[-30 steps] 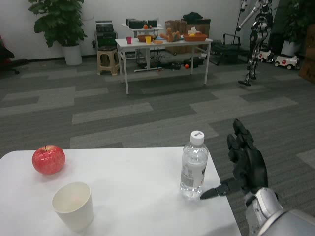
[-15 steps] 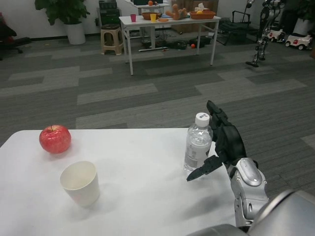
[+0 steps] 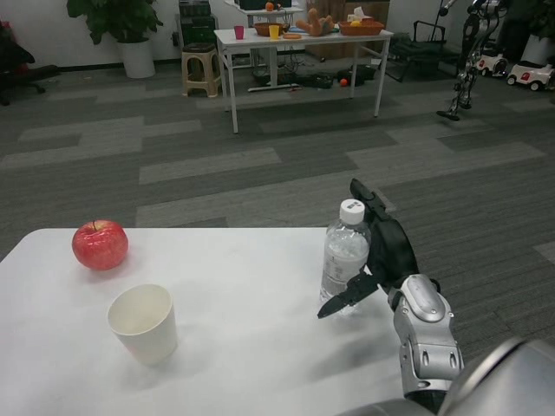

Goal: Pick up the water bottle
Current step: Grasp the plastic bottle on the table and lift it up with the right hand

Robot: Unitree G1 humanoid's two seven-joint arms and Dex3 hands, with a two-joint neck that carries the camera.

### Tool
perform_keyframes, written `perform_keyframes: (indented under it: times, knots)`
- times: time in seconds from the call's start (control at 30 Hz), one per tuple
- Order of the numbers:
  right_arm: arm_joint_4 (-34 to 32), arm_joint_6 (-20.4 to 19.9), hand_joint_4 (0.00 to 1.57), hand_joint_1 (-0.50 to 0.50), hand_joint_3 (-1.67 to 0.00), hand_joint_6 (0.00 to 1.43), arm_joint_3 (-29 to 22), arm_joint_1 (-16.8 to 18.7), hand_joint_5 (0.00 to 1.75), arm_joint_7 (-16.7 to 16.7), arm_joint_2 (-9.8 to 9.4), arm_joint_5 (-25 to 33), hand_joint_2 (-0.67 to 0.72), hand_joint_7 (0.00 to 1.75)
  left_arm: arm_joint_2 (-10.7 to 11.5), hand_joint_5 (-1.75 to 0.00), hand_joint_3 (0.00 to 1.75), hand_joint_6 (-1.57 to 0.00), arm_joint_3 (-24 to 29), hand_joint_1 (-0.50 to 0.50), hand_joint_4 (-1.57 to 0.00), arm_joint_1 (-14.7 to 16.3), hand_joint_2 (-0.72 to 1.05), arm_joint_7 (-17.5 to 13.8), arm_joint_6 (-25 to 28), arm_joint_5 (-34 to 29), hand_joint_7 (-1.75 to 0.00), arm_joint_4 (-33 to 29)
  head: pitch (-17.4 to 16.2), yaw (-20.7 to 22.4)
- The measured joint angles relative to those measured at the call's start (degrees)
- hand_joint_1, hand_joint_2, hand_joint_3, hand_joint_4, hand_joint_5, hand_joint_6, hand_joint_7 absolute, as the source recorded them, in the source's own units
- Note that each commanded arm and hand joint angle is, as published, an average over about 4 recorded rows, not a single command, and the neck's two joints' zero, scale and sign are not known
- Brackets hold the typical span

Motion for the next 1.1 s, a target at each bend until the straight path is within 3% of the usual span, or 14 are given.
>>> perform_keyframes:
  times: [0.43, 1.1]
  knots:
    - [1.4, -0.2, 0.00, -0.46, 0.00, 0.00, 0.1, 0.0, 0.00, 1.0, 0.01, 0.0, 0.22, 0.00, 0.0, 0.00, 0.09, 0.00, -0.9, -0.50, 0.00, -0.1, -0.64, 0.0, 0.0, 0.0, 0.00, -0.1, 0.4, -0.5]
    - [6.6, -4.4, 0.00, -0.46, 0.00, 0.00, 0.4, 0.4, 0.00, 1.7, 1.57, -0.5, 0.22, 0.00, 0.0, 0.00, 0.09, 0.00, -0.9, -0.50, 0.00, -0.1, -0.64, 0.0, -0.1, 0.0, 0.00, -0.1, 1.2, 0.3]
